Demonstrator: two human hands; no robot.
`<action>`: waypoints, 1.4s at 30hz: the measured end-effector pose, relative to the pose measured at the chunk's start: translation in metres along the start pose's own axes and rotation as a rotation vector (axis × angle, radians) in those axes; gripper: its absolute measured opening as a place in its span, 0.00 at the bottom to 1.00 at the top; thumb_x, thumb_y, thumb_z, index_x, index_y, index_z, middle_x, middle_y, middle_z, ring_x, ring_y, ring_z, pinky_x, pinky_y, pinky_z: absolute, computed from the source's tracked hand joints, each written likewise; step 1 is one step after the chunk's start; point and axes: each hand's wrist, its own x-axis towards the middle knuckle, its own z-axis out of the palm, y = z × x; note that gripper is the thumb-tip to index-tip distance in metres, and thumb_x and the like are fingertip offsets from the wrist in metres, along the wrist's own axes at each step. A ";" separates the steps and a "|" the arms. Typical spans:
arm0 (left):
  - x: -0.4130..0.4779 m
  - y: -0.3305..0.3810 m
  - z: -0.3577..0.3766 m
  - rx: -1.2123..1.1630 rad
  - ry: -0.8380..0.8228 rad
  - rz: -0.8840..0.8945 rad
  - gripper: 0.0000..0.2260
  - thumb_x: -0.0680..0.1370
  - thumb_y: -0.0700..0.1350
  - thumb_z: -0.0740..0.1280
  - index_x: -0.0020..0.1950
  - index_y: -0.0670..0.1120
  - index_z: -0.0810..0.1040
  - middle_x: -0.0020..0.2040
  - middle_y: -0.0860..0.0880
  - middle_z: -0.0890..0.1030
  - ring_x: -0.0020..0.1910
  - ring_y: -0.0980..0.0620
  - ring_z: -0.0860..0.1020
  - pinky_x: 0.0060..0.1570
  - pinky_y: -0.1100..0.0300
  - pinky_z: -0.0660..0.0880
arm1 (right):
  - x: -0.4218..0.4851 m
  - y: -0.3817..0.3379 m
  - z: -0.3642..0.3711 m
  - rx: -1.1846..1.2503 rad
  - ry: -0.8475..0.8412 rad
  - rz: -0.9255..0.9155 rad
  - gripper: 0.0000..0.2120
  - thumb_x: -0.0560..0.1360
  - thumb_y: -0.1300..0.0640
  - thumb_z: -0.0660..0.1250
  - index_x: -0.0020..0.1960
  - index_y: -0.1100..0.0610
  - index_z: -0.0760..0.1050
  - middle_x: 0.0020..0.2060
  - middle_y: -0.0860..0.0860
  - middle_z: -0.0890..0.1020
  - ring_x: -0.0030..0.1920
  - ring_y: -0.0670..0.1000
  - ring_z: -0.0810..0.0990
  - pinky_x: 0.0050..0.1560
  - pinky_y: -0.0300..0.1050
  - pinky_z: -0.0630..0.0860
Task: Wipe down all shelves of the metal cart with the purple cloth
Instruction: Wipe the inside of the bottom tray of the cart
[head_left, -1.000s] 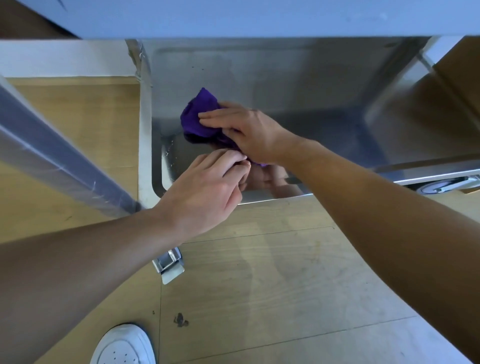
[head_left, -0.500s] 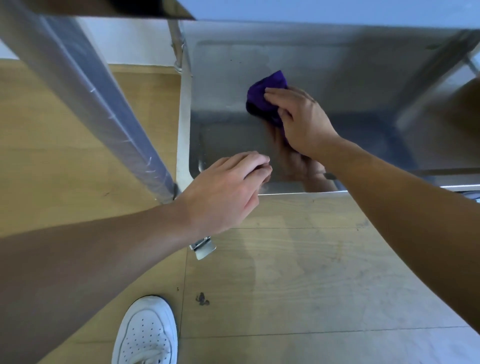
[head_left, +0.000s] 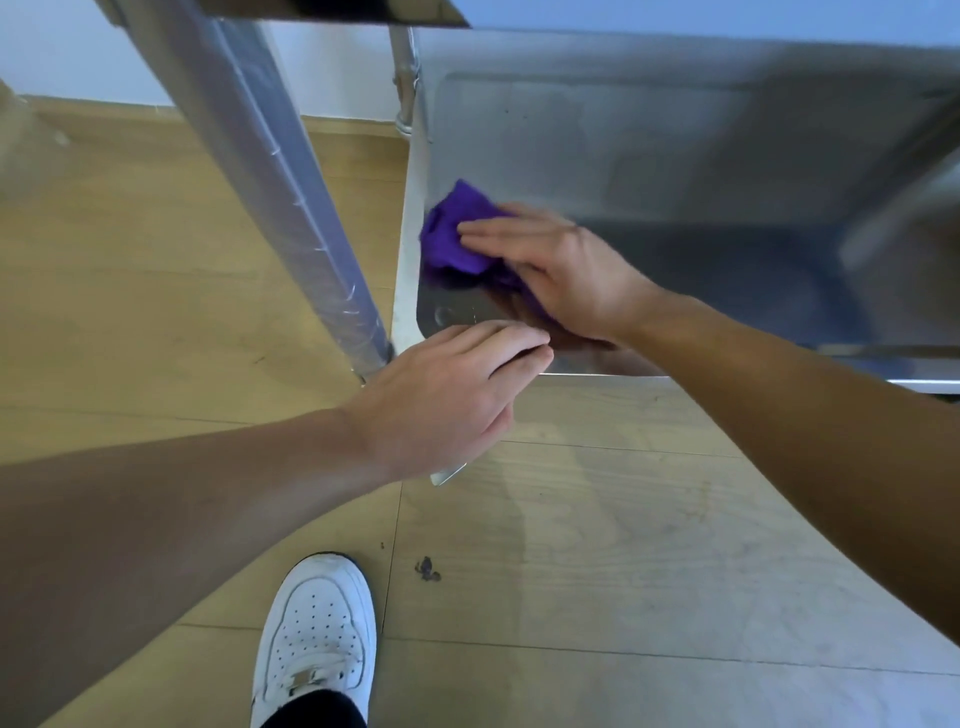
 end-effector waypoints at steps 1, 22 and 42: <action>0.001 0.000 0.000 -0.005 0.003 -0.005 0.19 0.78 0.39 0.61 0.68 0.40 0.74 0.67 0.44 0.75 0.66 0.46 0.74 0.61 0.50 0.74 | -0.001 0.006 -0.002 -0.009 0.023 0.058 0.18 0.79 0.61 0.55 0.66 0.58 0.75 0.65 0.52 0.76 0.70 0.57 0.69 0.71 0.52 0.65; 0.061 0.010 -0.002 -0.027 0.061 -0.320 0.14 0.80 0.45 0.60 0.63 0.42 0.75 0.62 0.45 0.74 0.59 0.44 0.75 0.56 0.47 0.75 | -0.094 0.060 -0.046 -0.181 0.207 0.398 0.20 0.78 0.64 0.54 0.66 0.57 0.75 0.66 0.51 0.76 0.69 0.58 0.70 0.72 0.46 0.63; 0.217 0.063 0.055 -0.161 0.057 -0.053 0.13 0.79 0.44 0.60 0.61 0.45 0.77 0.64 0.46 0.74 0.59 0.42 0.74 0.58 0.46 0.72 | -0.262 0.167 -0.142 -0.423 0.445 1.161 0.21 0.79 0.64 0.54 0.70 0.58 0.70 0.69 0.54 0.72 0.71 0.57 0.66 0.72 0.44 0.58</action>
